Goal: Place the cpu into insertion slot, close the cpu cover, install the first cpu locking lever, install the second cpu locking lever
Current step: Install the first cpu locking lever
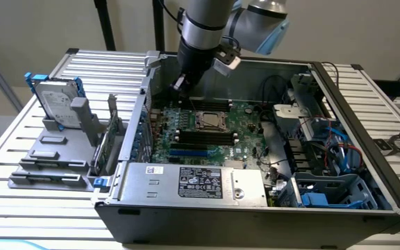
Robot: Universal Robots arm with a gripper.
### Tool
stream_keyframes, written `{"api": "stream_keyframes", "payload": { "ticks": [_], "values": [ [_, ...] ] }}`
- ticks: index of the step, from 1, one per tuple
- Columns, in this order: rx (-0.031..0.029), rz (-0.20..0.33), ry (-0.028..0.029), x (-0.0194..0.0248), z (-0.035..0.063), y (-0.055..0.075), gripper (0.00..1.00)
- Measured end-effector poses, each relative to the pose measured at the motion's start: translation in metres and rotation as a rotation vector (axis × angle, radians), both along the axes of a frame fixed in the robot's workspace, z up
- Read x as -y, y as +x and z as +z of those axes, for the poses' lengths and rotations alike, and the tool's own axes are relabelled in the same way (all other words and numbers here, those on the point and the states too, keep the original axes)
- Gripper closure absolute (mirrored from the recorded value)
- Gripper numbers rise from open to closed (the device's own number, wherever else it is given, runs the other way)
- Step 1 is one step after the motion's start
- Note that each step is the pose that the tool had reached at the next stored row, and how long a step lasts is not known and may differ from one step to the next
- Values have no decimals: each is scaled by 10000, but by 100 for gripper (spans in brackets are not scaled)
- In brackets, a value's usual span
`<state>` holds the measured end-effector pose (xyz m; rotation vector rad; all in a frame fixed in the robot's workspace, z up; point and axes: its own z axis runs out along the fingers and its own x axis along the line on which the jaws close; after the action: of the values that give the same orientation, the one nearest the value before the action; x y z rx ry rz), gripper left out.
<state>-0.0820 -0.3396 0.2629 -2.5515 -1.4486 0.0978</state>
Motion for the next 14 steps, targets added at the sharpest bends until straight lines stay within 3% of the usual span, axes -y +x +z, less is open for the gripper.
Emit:
{"api": "stream_keyframes", "payload": {
  "ticks": [7, 14],
  "values": [
    [-36, -811, 8, 0, -12, -5, 89],
    [-176, -1136, 262, 0, -7, -65, 89]
  ]
}}
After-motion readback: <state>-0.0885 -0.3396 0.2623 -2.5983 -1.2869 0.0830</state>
